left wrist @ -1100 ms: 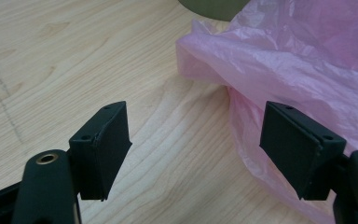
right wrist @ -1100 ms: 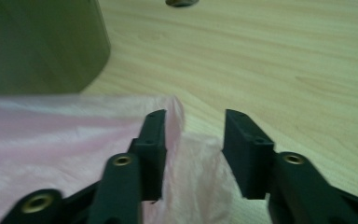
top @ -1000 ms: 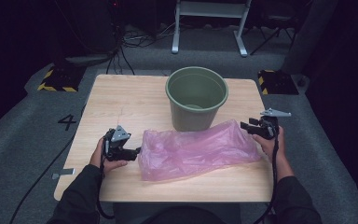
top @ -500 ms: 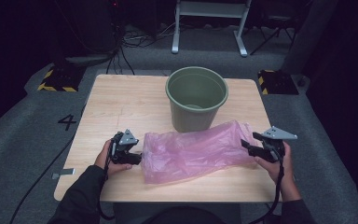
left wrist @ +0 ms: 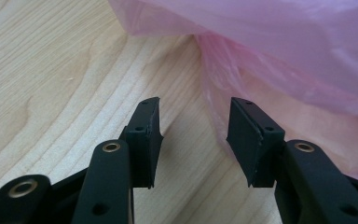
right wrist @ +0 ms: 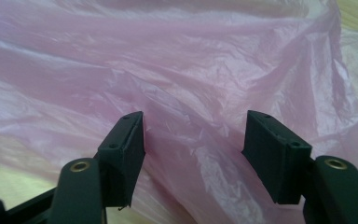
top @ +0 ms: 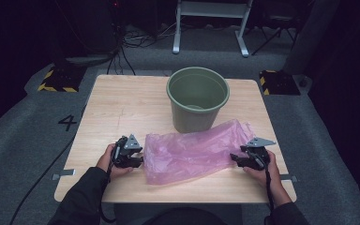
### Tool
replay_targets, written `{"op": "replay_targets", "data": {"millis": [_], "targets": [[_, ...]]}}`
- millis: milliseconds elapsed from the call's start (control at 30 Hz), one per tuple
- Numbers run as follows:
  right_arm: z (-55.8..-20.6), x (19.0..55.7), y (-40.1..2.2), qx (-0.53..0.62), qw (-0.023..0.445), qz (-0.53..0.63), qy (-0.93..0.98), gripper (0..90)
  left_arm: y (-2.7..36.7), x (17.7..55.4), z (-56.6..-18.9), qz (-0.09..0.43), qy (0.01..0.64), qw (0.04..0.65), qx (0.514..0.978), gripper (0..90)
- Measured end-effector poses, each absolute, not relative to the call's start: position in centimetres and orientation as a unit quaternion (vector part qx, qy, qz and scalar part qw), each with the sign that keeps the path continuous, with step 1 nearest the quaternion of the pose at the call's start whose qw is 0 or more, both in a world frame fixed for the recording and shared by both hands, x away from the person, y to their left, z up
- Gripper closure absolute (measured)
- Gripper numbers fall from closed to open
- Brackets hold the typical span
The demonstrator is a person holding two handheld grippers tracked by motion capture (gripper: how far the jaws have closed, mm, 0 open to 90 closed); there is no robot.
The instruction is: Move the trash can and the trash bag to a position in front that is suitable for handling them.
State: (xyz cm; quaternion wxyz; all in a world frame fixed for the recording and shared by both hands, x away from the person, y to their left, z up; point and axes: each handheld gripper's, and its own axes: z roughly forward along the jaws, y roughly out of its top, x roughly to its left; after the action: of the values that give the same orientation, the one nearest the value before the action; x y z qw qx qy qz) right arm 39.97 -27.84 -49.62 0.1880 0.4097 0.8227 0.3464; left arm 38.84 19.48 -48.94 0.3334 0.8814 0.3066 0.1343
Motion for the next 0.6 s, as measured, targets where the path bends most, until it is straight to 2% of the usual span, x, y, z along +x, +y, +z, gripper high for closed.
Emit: {"op": "replay_targets", "data": {"millis": [167, 267, 300, 367, 467, 600], "targets": [[-49.9, 41.0, -28.4, 0.407, 0.187, 0.356, 0.82, 40.6, 20.8, 38.9, -48.2, 0.144, 0.323, 0.36, 0.863, 42.4], [-49.9, 42.0, -28.8, 0.403, 0.18, 0.362, 0.821, 41.9, 22.0, 39.3, -47.8, 0.148, 0.359, 0.384, 0.838, 33.8], [-49.9, 42.2, -28.9, 0.402, 0.178, 0.364, 0.821, 41.9, 22.4, 39.5, -47.5, 0.153, 0.374, 0.391, 0.827, 33.6], [-50.0, 42.9, -29.2, 0.404, 0.173, 0.372, 0.818, 41.7, 22.8, 39.8, -47.2, 0.153, 0.392, 0.402, 0.813, 26.4], [-50.1, 43.8, -29.1, 0.385, 0.181, 0.371, 0.826, 38.3, 23.2, 40.0, -46.4, 0.171, 0.399, 0.409, 0.803, 24.6], [-50.1, 44.8, -29.3, 0.37, 0.17, 0.374, 0.833, 38.1, 24.0, 40.3, -45.1, 0.188, 0.405, 0.433, 0.783, 22.9]]}}
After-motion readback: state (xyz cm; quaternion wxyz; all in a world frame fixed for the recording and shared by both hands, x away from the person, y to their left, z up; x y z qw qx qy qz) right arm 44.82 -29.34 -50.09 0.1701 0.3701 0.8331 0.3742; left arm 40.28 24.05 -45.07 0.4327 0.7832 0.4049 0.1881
